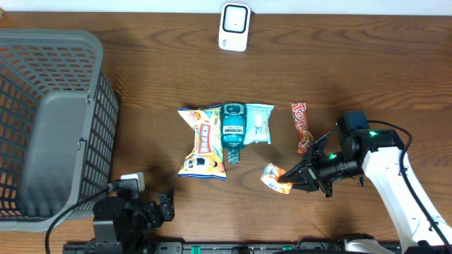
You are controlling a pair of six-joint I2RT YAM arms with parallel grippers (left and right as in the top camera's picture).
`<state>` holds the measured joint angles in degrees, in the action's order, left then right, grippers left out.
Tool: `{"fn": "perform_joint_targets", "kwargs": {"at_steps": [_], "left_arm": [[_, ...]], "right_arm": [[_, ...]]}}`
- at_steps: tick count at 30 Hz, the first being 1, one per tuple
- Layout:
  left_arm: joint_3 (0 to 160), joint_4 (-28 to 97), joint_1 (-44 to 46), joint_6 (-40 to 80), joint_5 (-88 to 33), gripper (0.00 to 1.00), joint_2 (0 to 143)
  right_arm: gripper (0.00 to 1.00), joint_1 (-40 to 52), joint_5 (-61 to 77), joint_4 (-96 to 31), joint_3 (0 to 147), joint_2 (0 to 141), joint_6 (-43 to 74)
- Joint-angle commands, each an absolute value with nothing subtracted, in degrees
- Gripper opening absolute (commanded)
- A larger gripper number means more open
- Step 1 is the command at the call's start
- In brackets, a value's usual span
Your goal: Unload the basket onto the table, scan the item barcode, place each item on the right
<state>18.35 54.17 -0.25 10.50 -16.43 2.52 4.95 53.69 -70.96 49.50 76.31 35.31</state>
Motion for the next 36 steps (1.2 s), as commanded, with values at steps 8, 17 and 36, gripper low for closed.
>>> {"fn": "perform_joint_targets", "kwargs": {"at_steps": [8,17,36], "left_arm": [[18.5,54.8,0.0,10.2,-16.9,0.98,2.6],[18.5,54.8,0.0,10.2,-16.9,0.98,2.6],[18.5,54.8,0.0,10.2,-16.9,0.98,2.6]], "right_arm": [[0.01,5.3,53.9,-69.3,49.4,75.7,34.4],[0.01,5.4,49.6,-64.9,49.4,75.7,34.4],[0.01,16.8,21.1,-46.4,48.9,76.7,42.4]]}}
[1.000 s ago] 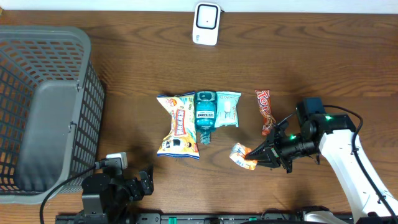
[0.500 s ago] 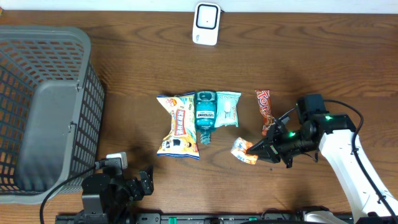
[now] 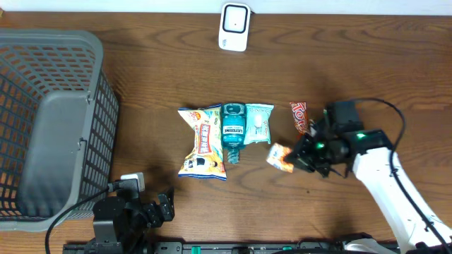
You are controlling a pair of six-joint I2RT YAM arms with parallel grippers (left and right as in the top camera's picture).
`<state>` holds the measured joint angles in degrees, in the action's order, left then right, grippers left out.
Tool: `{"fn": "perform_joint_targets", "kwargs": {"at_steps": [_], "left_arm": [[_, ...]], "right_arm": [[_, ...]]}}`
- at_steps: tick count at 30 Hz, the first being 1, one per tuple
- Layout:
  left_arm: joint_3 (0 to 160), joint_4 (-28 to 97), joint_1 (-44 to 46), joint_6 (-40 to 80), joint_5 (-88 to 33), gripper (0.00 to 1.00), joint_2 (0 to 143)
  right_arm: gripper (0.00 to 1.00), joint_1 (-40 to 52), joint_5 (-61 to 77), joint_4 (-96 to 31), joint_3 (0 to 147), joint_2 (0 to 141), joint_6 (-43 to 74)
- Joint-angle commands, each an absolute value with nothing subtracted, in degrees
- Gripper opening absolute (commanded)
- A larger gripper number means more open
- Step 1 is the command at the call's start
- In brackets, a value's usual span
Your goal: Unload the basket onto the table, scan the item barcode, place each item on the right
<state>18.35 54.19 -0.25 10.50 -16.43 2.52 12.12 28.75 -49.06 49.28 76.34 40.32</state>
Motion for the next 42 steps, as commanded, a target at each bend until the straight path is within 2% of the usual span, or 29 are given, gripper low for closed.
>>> {"fn": "perform_joint_targets", "kwargs": {"at_steps": [1,8,12,13,23,27,32,36,39,42], "left_arm": [[18.5,54.8,0.0,10.2,-16.9,0.98,2.6],[18.5,54.8,0.0,10.2,-16.9,0.98,2.6],[18.5,54.8,0.0,10.2,-16.9,0.98,2.6],[18.5,54.8,0.0,10.2,-16.9,0.98,2.6],[18.5,54.8,0.0,10.2,-16.9,0.98,2.6],[18.5,54.8,0.0,10.2,-16.9,0.98,2.6],[18.5,54.8,0.0,10.2,-16.9,0.98,2.6],[18.5,54.8,0.0,10.2,-16.9,0.98,2.6],[18.5,54.8,0.0,10.2,-16.9,0.98,2.6],[18.5,54.8,0.0,10.2,-16.9,0.98,2.6]], "right_arm": [[0.01,18.6,20.0,-45.1,48.9,77.3,42.4],[0.03,25.9,16.9,-40.8,48.9,83.9,44.8],[0.15,26.9,15.7,-38.5,48.9,89.4,44.8],[0.18,26.9,15.7,-37.8,48.9,90.8,44.8],[0.78,26.6,15.2,-35.5,48.9,97.1,44.7],[0.88,25.5,14.9,-35.6,48.9,97.1,44.7],[0.85,24.0,14.9,-36.0,48.9,97.1,44.8],[0.72,22.9,15.2,-36.9,48.9,97.1,44.8],[0.7,22.2,15.7,-37.8,48.9,97.1,44.8],[0.61,22.2,16.3,-37.7,48.9,97.1,44.8]]}}
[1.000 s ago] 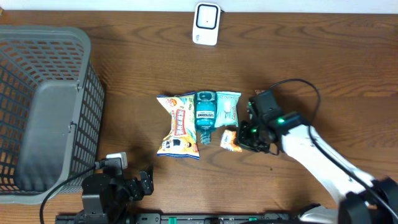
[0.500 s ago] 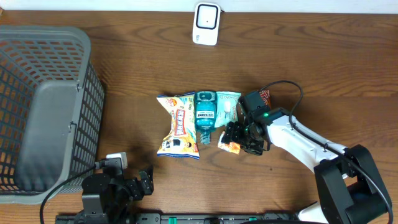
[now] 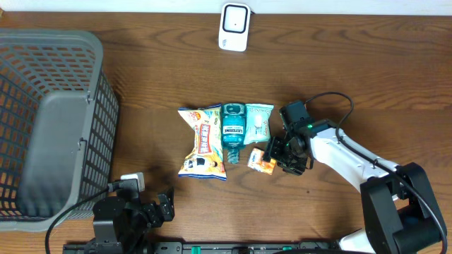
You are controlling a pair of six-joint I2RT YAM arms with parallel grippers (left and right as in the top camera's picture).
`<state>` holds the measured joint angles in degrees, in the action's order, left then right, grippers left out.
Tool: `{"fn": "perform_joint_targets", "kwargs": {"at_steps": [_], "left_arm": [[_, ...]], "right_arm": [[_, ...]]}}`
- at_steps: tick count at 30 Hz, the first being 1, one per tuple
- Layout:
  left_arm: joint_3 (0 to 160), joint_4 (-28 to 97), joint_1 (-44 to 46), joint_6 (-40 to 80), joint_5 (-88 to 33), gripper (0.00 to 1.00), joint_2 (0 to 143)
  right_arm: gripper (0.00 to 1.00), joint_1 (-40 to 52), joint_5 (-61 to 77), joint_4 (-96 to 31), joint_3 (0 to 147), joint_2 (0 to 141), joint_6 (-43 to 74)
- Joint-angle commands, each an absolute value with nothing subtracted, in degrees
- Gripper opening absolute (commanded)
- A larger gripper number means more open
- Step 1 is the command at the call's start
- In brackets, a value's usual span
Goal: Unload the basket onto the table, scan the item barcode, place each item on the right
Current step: 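Move the held pack left toward the wipe pack with the right gripper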
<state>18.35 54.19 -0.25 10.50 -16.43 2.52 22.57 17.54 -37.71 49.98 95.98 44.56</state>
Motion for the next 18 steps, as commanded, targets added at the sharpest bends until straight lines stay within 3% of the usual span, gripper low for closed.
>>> {"fn": "perform_joint_targets", "kwargs": {"at_steps": [1,7,14,16,18], "left_arm": [[18.5,54.8,0.0,10.2,-16.9,0.98,2.6],[18.5,54.8,0.0,10.2,-16.9,0.98,2.6],[18.5,54.8,0.0,10.2,-16.9,0.98,2.6],[18.5,54.8,0.0,10.2,-16.9,0.98,2.6],[18.5,54.8,0.0,10.2,-16.9,0.98,2.6]], "right_arm": [[0.59,22.2,16.2,-37.5,48.9,97.1,44.8],[0.3,22.3,16.2,-35.0,48.9,97.1,45.8],[0.16,24.1,16.1,-33.8,48.8,99.4,45.8],[0.04,24.8,16.0,-33.6,48.8,101.0,45.8],[0.01,25.3,16.0,-33.3,48.8,102.6,45.8]]}}
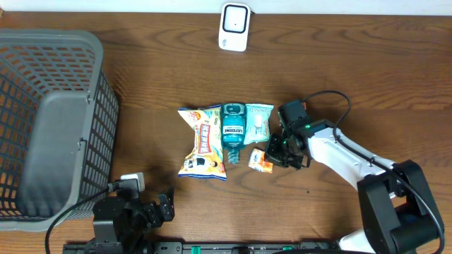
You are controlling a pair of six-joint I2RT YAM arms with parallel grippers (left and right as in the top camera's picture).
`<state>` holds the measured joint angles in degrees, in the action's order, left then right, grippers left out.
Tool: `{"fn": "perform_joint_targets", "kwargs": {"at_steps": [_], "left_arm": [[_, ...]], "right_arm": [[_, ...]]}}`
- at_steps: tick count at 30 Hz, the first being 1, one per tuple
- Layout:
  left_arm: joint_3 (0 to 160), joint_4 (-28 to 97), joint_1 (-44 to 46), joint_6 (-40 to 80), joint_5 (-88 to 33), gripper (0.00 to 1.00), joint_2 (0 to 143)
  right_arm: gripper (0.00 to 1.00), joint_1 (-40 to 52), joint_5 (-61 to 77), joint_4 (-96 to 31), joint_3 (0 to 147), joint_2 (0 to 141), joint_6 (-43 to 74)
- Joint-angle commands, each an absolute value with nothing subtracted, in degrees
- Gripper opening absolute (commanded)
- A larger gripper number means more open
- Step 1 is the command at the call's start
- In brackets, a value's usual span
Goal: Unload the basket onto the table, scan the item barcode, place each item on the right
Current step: 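Move the held pack left toward the wipe pack with the right gripper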
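A small orange and white snack packet (260,161) hangs just right of the row of items, with my right gripper (271,156) shut on its right end. The right arm (339,152) reaches in from the lower right. At the table's far edge stands the white barcode scanner (234,27), well away from the packet. Low at the front left rests my left gripper (164,205); its fingers are too dark and small to read.
A yellow chip bag (201,143), a teal mouthwash bottle (232,130) and a pale teal pouch (258,123) lie side by side mid-table. A grey mesh basket (49,120) fills the left side. Cables trail by the left arm's base.
My right gripper and the packet have shifted a touch to the left and away from the front edge. The left arm and the other items have not moved.
My right gripper first held the packet low at the right, near the front edge. Then it was higher, beside a red candy bar. After that it stood close to the pouch and bottle, covering the candy bar, and it stays there now.
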<state>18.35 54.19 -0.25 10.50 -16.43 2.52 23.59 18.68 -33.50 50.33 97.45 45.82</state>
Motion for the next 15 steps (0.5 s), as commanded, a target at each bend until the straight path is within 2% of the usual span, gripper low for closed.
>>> {"fn": "perform_joint_targets", "kwargs": {"at_steps": [1,6,15], "left_arm": [[18.5,54.8,0.0,10.2,-16.9,0.98,2.6],[18.5,54.8,0.0,10.2,-16.9,0.98,2.6],[18.5,54.8,0.0,10.2,-16.9,0.98,2.6]], "right_arm": [[0.01,25.5,16.0,-33.3,48.8,103.6,45.8],[0.01,24.8,20.5,-33.4,48.9,105.6,44.5],[0.01,17.3,55.0,-38.8,49.1,103.1,35.4]]}}
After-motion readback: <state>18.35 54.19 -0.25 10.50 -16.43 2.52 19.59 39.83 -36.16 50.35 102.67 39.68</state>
